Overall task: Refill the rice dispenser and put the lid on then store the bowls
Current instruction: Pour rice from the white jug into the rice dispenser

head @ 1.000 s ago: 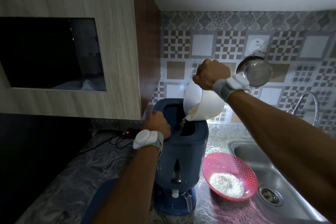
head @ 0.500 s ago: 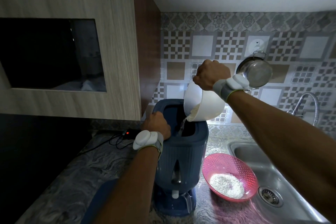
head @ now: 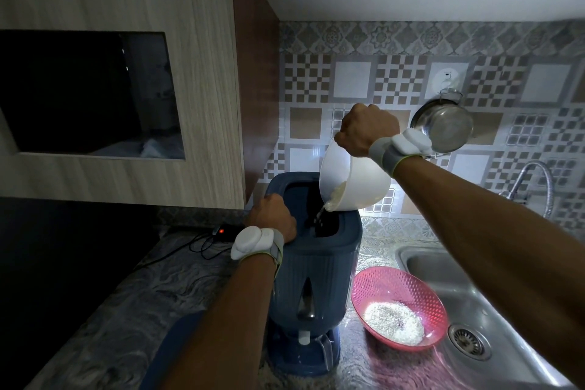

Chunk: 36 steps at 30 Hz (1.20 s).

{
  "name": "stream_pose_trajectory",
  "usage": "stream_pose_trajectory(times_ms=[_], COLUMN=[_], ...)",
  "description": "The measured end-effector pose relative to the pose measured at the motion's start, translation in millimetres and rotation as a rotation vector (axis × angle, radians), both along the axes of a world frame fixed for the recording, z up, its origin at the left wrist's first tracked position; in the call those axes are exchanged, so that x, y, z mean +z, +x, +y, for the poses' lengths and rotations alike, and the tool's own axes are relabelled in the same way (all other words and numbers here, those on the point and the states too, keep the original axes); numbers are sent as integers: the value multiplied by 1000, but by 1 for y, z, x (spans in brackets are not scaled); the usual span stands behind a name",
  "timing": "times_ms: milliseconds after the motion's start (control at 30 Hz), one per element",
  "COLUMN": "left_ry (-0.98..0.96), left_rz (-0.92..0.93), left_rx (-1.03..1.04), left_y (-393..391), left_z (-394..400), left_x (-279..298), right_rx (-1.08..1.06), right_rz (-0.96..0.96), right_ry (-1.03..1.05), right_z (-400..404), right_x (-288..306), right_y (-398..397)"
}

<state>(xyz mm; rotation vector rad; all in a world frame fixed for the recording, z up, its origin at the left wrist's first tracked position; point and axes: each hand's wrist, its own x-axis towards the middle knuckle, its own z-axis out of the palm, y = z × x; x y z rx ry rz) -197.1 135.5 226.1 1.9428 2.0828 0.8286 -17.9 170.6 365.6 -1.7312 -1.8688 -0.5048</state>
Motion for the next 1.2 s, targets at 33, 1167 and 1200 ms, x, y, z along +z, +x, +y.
stream_pose_trajectory(times_ms=[33,1167,1200], left_ry=[-1,-6,-8], left_rz=[1,-1,-1], left_rx=[0,3,2], left_y=[0,0,0], left_z=[0,0,-1], left_x=[0,0,1], right_rx=[1,-4,-4], right_rz=[0,-13,-14], right_ry=[-4,45,46], right_z=[0,20,21], right_x=[0,-6,-7], right_y=[0,2,2])
